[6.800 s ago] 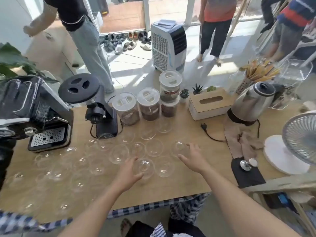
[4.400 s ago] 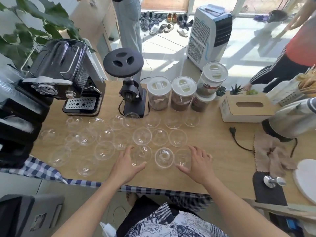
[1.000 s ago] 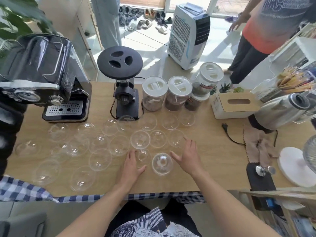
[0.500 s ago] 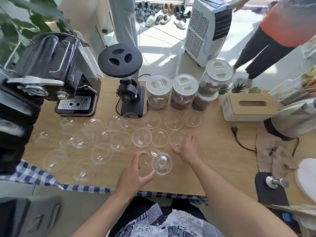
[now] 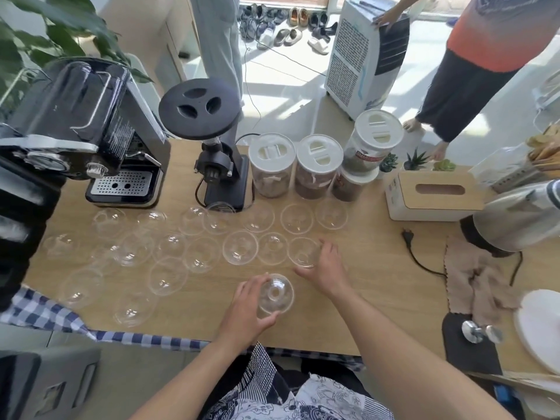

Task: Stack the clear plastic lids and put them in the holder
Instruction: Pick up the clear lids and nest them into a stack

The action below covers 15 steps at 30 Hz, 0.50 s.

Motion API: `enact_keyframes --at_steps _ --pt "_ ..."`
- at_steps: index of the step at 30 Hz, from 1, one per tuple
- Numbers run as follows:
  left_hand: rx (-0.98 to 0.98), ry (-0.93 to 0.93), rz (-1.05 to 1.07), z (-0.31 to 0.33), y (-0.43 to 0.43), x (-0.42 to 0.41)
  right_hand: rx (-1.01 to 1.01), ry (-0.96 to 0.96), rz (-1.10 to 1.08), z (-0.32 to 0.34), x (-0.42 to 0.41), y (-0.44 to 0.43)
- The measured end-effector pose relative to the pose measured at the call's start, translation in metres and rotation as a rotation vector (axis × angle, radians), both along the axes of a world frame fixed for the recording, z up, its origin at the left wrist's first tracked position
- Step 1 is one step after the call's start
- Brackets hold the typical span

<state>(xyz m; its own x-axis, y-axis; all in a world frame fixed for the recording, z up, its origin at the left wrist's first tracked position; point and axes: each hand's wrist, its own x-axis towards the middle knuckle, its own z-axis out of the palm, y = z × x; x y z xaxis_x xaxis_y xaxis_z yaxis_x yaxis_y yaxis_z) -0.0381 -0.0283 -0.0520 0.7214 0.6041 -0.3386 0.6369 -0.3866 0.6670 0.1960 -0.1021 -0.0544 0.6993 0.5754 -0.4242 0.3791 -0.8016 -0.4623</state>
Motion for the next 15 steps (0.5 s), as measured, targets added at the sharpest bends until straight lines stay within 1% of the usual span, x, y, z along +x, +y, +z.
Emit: enact_keyframes --at_steps 6,9,12,15 --pt "0.005 0.002 0.026 0.001 0.005 0.006 0.06 0.059 -0.04 0.001 -0.004 0.007" --pt "0.029 -0.011 0.049 0.002 0.009 0.013 0.121 0.127 -0.002 0.004 -0.003 0.0" --pt "0.05 -0.023 0.049 0.005 0.013 0.018 0.099 0.11 0.133 0.008 -0.001 -0.012" --pt "0.049 -0.033 0.046 0.007 0.017 0.019 -0.014 0.002 0.331 0.019 0.001 -0.018"
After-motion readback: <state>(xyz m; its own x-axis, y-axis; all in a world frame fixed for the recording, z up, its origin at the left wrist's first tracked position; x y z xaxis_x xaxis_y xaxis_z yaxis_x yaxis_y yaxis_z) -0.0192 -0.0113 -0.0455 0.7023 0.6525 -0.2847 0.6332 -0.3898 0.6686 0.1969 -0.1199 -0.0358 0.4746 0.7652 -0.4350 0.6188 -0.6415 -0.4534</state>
